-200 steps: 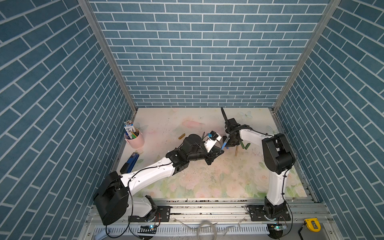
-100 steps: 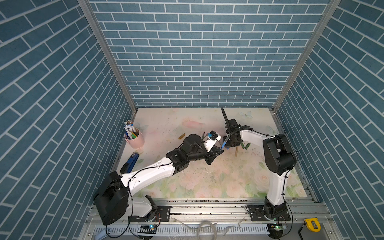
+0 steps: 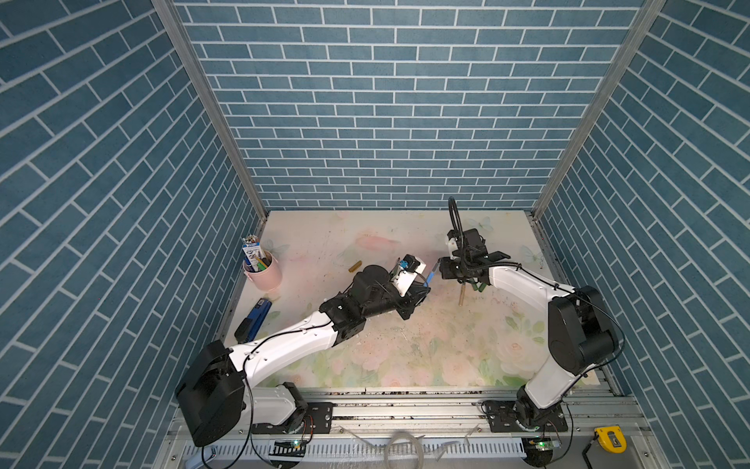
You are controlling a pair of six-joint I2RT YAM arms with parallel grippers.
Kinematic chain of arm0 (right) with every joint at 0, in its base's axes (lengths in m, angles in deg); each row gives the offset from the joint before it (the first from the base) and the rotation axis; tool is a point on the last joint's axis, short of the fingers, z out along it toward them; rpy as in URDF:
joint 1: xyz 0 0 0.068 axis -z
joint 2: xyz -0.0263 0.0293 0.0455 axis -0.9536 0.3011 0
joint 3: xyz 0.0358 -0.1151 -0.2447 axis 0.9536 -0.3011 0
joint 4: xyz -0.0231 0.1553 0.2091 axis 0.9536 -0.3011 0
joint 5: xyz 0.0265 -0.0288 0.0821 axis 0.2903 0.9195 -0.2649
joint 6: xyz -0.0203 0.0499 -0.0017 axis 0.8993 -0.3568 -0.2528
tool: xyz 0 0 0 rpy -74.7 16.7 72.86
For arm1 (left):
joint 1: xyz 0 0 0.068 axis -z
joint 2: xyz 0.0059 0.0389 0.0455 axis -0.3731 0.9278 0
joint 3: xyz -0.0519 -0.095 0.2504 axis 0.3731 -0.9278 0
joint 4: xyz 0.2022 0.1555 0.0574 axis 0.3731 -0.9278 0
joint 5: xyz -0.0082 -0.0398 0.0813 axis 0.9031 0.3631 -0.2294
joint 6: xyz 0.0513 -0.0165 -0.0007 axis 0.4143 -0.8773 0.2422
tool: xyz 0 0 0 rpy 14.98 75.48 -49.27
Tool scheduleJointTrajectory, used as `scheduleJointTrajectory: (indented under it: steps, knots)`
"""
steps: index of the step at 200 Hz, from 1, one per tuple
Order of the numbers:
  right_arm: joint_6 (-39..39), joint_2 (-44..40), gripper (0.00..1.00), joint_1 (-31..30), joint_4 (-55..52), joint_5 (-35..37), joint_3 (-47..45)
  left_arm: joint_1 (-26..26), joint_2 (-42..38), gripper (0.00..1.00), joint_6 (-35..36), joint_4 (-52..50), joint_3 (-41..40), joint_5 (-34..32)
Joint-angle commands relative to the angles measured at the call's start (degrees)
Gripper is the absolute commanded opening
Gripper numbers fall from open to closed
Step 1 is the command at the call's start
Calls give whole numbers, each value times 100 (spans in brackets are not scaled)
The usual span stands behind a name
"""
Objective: Insert pens into pen caps
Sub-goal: Pick up the pen cap from the center of the table, then put on the pen cap to the pen.
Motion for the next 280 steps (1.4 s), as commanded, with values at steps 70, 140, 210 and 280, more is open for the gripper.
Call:
scheduleJointTrajectory:
  steps: [70, 140, 210, 280]
  knots:
    - [-366, -1890, 11, -335, 1742, -631, -749, -143, 66, 0, -185, 465, -258, -549]
    - [-767, -2646, 11, -410, 3062, -781, -1117, -387, 315, 0, -655, 666, -228, -110]
    - [-1190, -2658, 11, -580, 3879, -1109, -1190, -448, 511, 0, -791, 663, -110, 238]
    - [-1266, -2657, 11, -733, 3990, -1027, -1460, -465, 432, 0, -774, 679, -105, 245]
